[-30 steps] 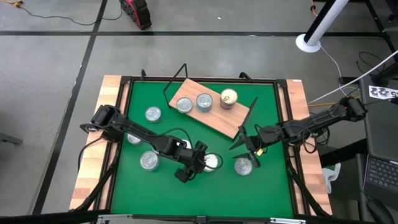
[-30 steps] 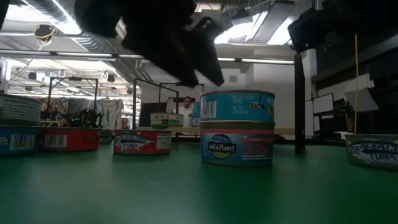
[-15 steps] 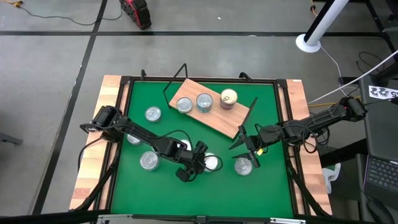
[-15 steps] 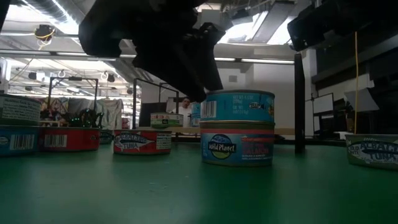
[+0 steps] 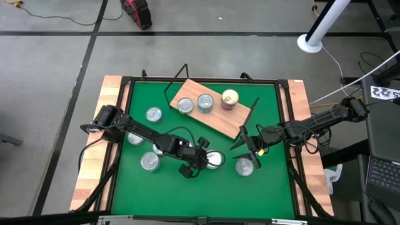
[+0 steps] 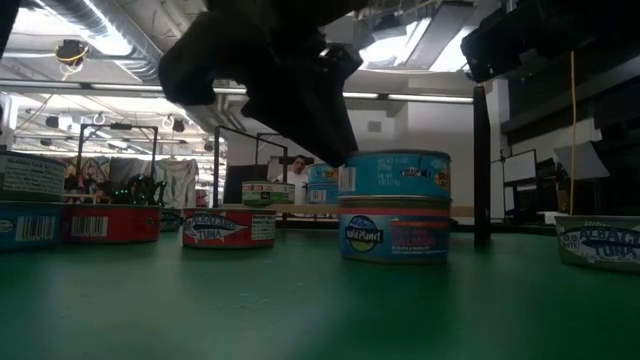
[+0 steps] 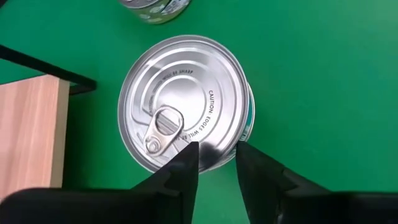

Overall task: Stack canned seafood by type on shelf
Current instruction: Stack the yellow-blue tuna can on top of the yellow-blue tuna can on the shelf

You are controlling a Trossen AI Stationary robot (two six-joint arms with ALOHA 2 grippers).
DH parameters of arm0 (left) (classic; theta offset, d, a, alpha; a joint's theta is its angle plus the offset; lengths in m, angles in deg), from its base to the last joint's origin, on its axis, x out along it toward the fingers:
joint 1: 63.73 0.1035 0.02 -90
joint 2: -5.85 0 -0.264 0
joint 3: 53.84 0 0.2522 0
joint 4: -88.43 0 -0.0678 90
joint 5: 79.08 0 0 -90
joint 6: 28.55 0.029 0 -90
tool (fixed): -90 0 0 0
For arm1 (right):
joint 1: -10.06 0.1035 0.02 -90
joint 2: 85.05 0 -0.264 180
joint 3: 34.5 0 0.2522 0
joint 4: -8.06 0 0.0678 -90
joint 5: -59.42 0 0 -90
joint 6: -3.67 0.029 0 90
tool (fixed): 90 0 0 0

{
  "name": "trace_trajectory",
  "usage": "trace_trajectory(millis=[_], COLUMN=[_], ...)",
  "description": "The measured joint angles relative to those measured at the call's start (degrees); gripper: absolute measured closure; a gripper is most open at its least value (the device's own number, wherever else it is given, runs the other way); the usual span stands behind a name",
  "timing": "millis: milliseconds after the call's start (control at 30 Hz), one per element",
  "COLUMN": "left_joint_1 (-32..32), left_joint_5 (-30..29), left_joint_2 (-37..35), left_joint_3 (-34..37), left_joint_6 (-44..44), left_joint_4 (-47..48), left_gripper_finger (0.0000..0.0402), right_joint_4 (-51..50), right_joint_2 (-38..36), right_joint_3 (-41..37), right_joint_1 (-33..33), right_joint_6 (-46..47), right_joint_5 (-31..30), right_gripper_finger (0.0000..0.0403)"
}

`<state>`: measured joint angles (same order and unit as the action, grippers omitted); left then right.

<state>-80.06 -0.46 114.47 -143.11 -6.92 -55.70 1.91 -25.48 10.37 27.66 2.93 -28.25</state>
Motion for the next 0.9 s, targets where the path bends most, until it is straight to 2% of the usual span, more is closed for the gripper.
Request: trace_trajectory(millis=[200, 567, 900], left_joint_1=[0.3, 0.3, 0.3], left_joint_5=[0.0, 0.7, 1.7], left_joint_2=[0.0, 0.0, 0.1], left_joint_3=[0.0, -0.1, -0.1], left_joint_6=[0.7, 11.1, 16.3], left_joint_4=[0.0, 0.0, -0.3], left_gripper_finger=[0.0307, 0.0283, 0.0288], right_joint_4=[0.0, -0.1, -0.1], right_joint_2=[0.0, 0.0, 0.0], right_joint_3=[0.0, 0.0, 0.0], right_joint_1=[0.0, 0.0, 0.0], right_joint_6=[0.0, 0.0, 0.0], right_joint_5=[0.0, 0.0, 0.0], right_gripper_finger=[0.0226, 0.0226, 0.0226])
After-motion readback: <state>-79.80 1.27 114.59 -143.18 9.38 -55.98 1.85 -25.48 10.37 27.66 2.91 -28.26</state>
